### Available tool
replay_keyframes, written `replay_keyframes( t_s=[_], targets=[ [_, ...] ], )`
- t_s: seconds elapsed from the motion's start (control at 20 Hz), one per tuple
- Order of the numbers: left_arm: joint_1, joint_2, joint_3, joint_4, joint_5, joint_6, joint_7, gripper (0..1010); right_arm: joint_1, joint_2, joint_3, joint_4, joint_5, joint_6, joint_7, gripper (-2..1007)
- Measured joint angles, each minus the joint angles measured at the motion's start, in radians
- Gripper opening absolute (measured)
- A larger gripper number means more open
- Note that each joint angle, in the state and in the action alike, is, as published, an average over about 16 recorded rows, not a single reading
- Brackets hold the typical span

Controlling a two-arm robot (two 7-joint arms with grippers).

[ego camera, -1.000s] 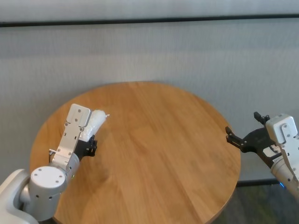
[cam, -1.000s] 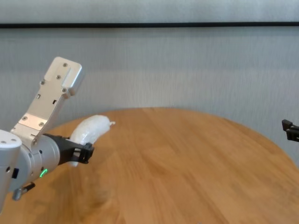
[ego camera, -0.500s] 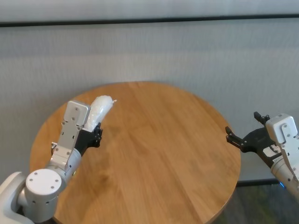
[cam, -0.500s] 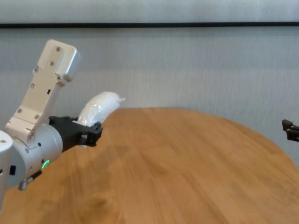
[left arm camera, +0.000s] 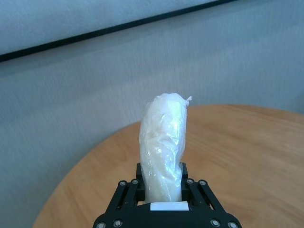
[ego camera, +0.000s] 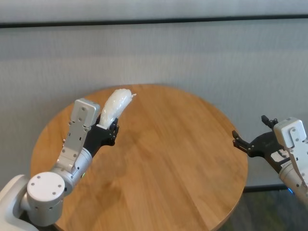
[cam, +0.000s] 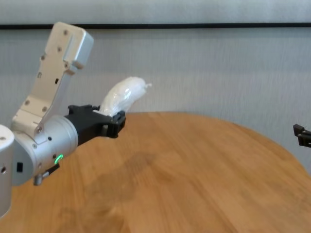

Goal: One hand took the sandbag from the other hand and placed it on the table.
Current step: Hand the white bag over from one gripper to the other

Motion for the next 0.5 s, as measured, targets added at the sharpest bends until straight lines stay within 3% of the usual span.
replay_keyframes(
  t_s=[0.5],
  targets=[
    [0.002, -0.003, 0.020, -0.068, 0.034, -0.017, -0.061, 411, 0.000, 0.000, 0.000, 0.000, 0.000, 0.000, 0.000, 1001]
  ],
)
